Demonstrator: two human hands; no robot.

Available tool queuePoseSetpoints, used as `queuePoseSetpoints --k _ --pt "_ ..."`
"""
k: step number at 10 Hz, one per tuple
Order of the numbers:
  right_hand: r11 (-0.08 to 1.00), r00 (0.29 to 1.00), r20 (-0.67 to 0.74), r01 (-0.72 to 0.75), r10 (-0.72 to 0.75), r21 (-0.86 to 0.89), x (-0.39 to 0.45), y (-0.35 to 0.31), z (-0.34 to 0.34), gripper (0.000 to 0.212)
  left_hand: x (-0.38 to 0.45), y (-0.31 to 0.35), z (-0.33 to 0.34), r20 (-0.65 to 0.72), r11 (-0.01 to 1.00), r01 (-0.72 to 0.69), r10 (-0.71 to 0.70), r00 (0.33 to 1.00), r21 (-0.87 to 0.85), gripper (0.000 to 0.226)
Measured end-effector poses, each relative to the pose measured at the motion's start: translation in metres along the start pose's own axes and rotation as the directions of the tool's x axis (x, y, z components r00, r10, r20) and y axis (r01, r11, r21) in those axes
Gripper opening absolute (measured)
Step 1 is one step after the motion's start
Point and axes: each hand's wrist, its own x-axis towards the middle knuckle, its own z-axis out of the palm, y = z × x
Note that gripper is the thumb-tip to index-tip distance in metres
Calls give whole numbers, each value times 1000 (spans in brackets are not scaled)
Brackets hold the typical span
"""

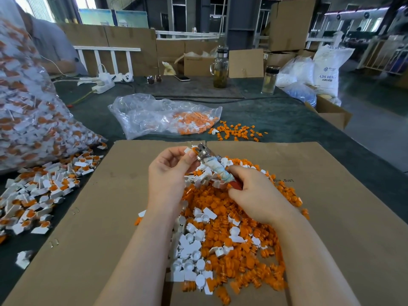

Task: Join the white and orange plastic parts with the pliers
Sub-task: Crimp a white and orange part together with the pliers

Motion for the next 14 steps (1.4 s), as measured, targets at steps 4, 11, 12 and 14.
queuePoseSetpoints --k 4,11,12,14 --pt "991 991 -130 23 -40 -131 5 2 11 7 8 7 -13 -183 994 104 -106 977 -21 8" --pt "884 940 -256 -307 225 -352 9 24 8 9 33 10 -77 -753 766 603 -256 606 224 52" --pt "889 940 -265 -302 217 -344 10 22 11 10 26 10 -76 -722 595 596 -39 691 539 52" --pt "873 931 -303 -312 202 -374 12 22 15 14 34 15 -68 -727 941 337 -243 642 -16 55"
